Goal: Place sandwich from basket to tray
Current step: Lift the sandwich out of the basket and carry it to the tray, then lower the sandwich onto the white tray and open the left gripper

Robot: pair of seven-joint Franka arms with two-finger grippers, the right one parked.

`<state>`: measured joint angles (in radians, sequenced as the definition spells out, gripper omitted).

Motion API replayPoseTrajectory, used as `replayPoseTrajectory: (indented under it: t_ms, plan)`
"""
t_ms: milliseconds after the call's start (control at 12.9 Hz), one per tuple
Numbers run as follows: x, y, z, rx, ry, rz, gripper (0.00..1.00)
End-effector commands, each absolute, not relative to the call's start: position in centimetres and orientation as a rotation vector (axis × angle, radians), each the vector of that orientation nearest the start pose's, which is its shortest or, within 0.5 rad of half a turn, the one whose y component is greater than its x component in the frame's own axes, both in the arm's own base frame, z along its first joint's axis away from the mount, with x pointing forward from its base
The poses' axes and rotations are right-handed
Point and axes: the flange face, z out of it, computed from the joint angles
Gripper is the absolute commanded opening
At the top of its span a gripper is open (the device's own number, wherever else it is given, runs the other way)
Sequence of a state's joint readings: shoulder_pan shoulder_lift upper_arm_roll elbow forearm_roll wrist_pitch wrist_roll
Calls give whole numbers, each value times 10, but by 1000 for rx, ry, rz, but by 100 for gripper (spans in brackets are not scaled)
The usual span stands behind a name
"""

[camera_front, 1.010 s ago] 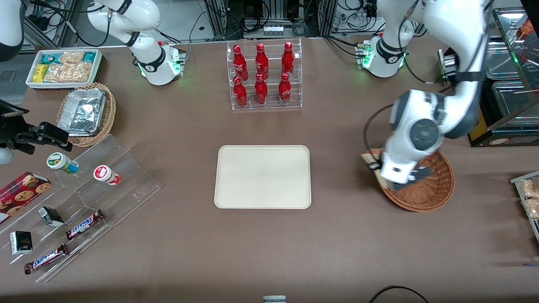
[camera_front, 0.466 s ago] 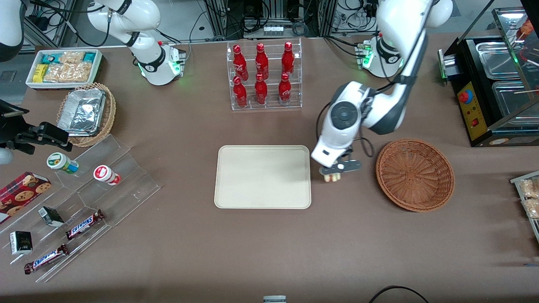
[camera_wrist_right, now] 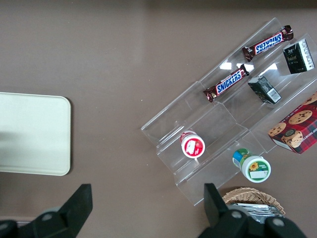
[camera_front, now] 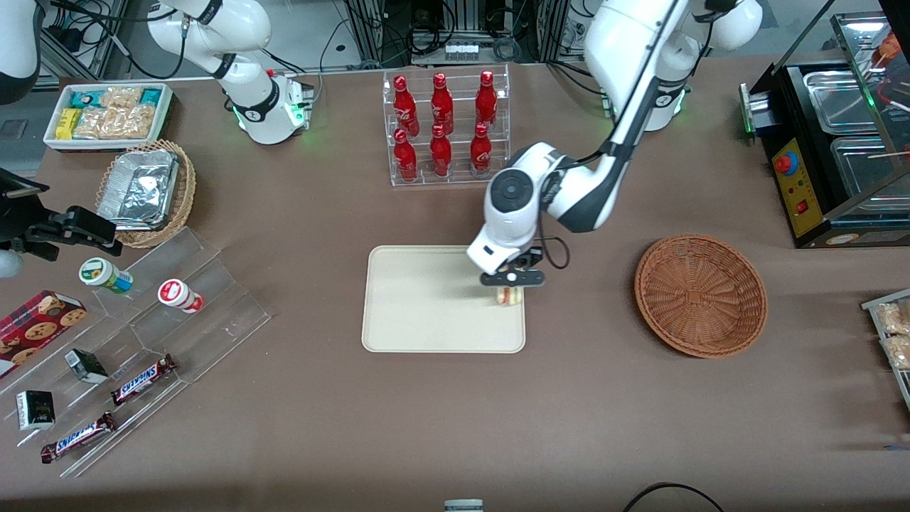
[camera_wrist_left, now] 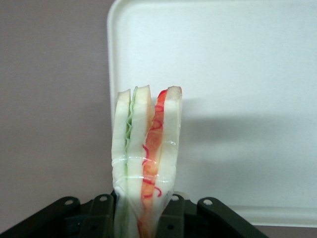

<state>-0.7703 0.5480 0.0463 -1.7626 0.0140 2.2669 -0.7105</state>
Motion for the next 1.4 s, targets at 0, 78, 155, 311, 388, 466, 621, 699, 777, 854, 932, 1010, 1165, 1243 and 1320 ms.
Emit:
replayPoseTrajectory:
  t_ms: [0,78,155,311,388,466,621,699,777,854,932,1010,1165,1243,1320]
  plan:
    - [503,-449,246,-3098,74,-2,26]
    - [502,-451,233,-3088,81,19,26]
    - [502,-453,231,-3091,83,14,26]
    - [501,-461,238,-3105,102,3,29]
    - [497,-459,227,-3094,125,24,29]
    - [495,-459,220,-3084,140,34,29]
    - [498,-459,224,-3085,155,21,33]
    - [501,-460,223,-3091,157,7,35]
    - [504,-463,223,-3098,158,-6,39]
    - [506,-463,224,-3099,158,-11,39]
    - [507,-462,220,-3094,155,-7,39]
    - [508,-460,215,-3093,151,-7,40]
    - [510,-461,207,-3104,151,-35,42]
    - [510,-461,203,-3104,148,-33,43]
    - [512,-461,206,-3107,144,-41,44]
